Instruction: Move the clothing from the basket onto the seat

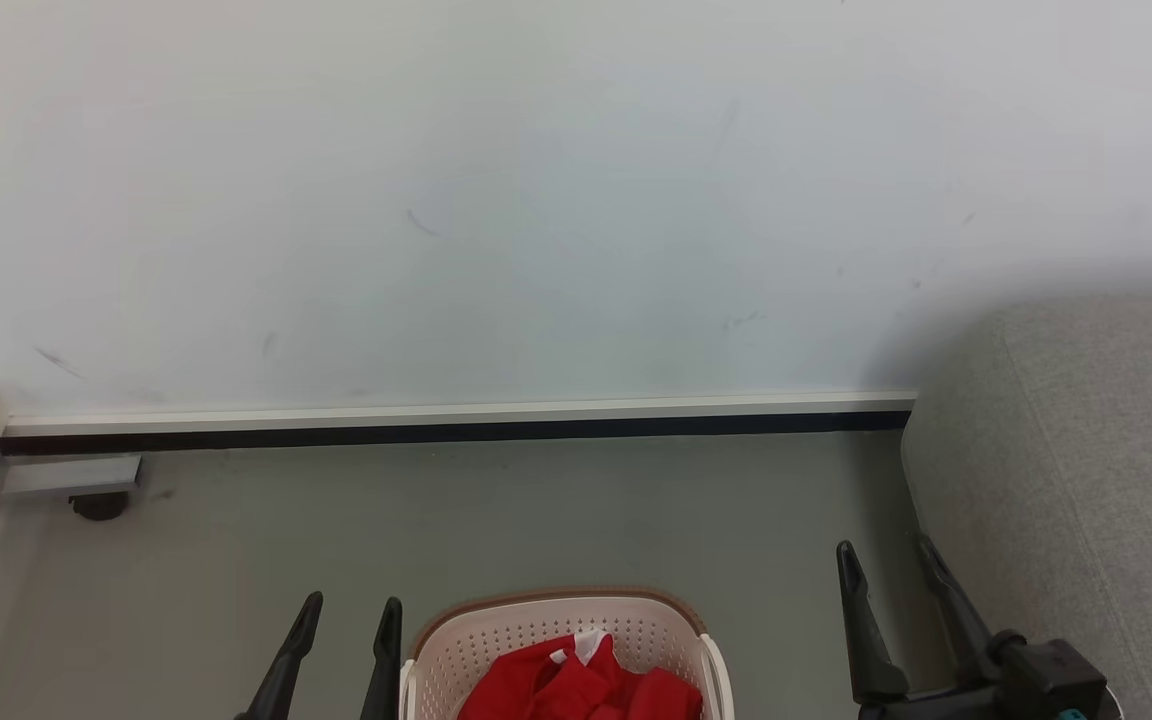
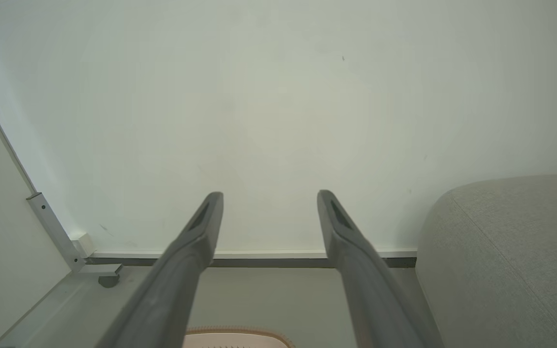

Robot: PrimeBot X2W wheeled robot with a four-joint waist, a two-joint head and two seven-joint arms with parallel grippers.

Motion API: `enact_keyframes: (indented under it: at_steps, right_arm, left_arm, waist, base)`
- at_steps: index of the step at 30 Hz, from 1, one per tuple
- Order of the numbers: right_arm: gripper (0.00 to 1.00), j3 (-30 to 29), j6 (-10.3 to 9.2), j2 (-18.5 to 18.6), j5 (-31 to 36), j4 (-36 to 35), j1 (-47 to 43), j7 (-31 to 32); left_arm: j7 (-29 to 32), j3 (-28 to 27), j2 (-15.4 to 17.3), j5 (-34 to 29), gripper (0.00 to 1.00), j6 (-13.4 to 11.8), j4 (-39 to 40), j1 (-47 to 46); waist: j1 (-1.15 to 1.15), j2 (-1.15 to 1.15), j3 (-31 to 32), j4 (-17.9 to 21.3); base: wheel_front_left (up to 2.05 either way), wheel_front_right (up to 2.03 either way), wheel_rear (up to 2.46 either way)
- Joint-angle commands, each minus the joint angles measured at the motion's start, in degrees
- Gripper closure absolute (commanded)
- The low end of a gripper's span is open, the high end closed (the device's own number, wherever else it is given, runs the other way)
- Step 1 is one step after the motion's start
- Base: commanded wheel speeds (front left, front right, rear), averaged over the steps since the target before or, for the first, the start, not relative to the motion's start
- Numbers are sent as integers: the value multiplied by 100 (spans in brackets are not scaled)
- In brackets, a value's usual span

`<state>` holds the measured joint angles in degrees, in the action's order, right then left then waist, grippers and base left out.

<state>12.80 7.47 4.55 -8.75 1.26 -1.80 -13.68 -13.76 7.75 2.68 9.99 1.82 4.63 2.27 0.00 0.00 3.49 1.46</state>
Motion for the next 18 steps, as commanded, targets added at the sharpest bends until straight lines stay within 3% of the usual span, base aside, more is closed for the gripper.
enact_keyframes:
  at_steps: [1, 18]
  right_arm:
    - [0, 42, 4, 19, 139, -44, -58, -63]
    - [0, 90, 3, -2, 470, -131, -80, -151]
  left_arm:
    - [-68, 7, 33, -168, 0, -3, 52, 63]
    - [-151, 64, 29, -462, 0, 50, 60, 63]
  waist:
    - [0, 0, 6, 2]
    - [0, 0, 64, -11]
  base:
    - [0, 0, 0]
    - [0, 0, 0]
